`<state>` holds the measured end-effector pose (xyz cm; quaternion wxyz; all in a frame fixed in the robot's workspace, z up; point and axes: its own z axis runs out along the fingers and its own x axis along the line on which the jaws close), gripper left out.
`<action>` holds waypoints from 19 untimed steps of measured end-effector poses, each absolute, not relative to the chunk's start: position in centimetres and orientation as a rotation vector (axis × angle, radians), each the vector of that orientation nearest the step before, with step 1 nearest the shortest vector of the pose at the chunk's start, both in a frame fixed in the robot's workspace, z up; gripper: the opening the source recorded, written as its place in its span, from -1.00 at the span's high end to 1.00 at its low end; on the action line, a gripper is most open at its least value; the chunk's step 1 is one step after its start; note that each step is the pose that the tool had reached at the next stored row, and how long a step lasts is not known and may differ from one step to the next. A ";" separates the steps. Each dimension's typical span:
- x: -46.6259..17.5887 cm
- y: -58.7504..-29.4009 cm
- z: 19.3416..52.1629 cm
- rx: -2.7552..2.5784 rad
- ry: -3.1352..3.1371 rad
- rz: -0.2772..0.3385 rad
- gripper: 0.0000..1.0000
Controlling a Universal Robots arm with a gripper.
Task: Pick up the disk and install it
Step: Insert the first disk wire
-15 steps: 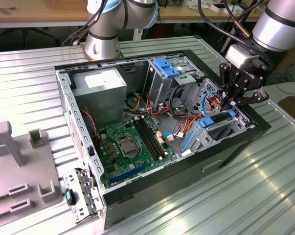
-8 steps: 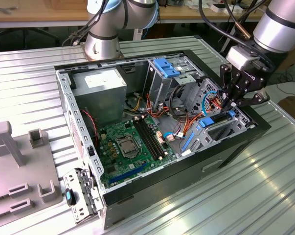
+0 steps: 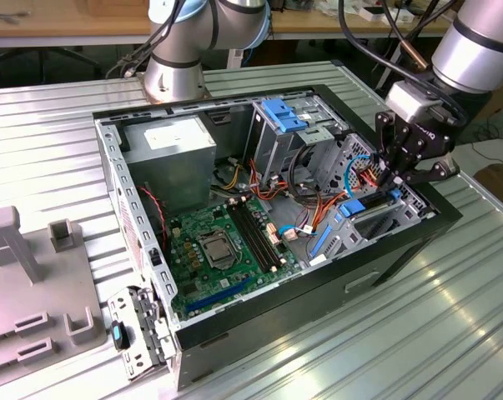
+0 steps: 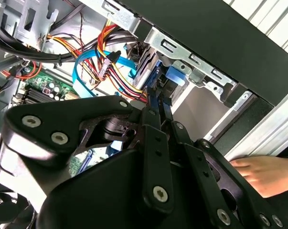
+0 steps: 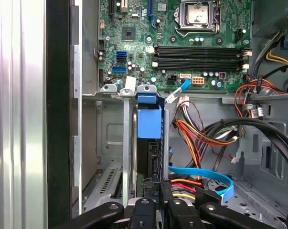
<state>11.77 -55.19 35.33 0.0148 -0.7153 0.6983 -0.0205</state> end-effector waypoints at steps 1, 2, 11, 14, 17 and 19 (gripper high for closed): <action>11.8 -55.2 35.3 -2.224 2.176 -0.064 0.67; 11.8 -55.3 35.3 -2.220 2.180 -0.064 0.67; 11.8 -55.5 35.1 -2.209 2.193 -0.066 0.67; 11.8 -55.4 35.2 -2.205 2.198 -0.067 0.67; 11.8 -55.4 35.2 -2.204 2.199 -0.067 0.67; 11.8 -55.4 35.1 -2.201 2.202 -0.067 0.67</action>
